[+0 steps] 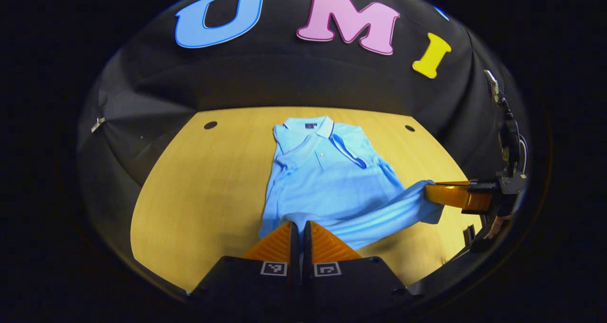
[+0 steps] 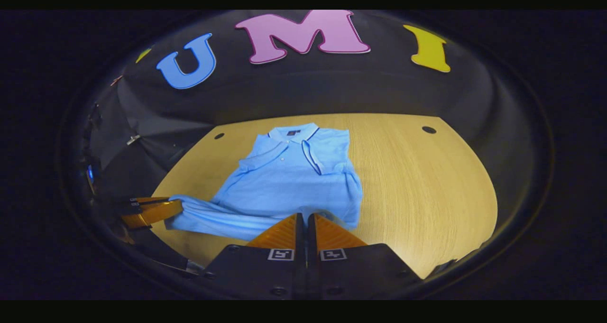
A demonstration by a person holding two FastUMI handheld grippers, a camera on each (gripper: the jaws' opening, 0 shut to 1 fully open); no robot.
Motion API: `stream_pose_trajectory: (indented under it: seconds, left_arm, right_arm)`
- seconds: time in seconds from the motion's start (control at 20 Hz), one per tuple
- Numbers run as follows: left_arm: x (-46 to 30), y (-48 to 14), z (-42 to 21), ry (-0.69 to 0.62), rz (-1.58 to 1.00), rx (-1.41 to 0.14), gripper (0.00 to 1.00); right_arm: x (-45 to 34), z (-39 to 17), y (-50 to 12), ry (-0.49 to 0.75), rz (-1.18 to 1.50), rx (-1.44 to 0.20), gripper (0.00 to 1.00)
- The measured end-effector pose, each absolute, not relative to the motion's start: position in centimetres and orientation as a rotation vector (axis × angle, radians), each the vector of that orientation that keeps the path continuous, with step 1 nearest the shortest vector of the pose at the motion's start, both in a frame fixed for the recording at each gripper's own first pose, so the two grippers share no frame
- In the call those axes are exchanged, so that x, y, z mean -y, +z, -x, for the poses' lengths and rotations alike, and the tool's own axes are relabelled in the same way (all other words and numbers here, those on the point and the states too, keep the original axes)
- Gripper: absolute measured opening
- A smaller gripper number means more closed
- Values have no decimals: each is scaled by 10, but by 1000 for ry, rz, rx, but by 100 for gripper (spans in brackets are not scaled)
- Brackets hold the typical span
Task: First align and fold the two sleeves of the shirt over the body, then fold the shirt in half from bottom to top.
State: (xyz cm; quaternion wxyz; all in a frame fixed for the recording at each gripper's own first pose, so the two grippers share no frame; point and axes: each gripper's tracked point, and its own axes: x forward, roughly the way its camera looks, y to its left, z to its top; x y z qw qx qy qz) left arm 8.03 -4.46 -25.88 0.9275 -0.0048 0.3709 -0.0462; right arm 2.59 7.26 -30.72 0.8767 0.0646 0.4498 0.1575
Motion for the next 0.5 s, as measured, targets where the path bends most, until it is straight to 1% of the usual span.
stream_pose_trajectory:
  seconds: [0.1,0.15,0.2,0.25,0.3,0.45,0.5]
  left_arm:
    - [43,-249,-111,-87,20,-731,6]
    - [43,-245,-127,-82,20,-714,6]
    - [43,-241,-142,-80,23,-702,6]
    - [43,-237,-158,-80,25,-687,6]
    - [43,-235,-174,-81,23,-676,6]
    - [42,-230,-220,-81,6,-644,6]
    - [41,-230,-235,-77,0,-636,6]
  right_arm:
    - [-77,-59,-304,326,-148,-909,11]
    - [-78,-74,-302,324,-152,-895,10]
    - [-79,-89,-301,323,-153,-882,0]
    - [-81,-103,-302,322,-149,-868,11]
    - [-82,-120,-302,321,-144,-855,5]
    - [-88,-162,-308,316,-153,-830,5]
    - [-89,-178,-311,311,-156,-818,4]
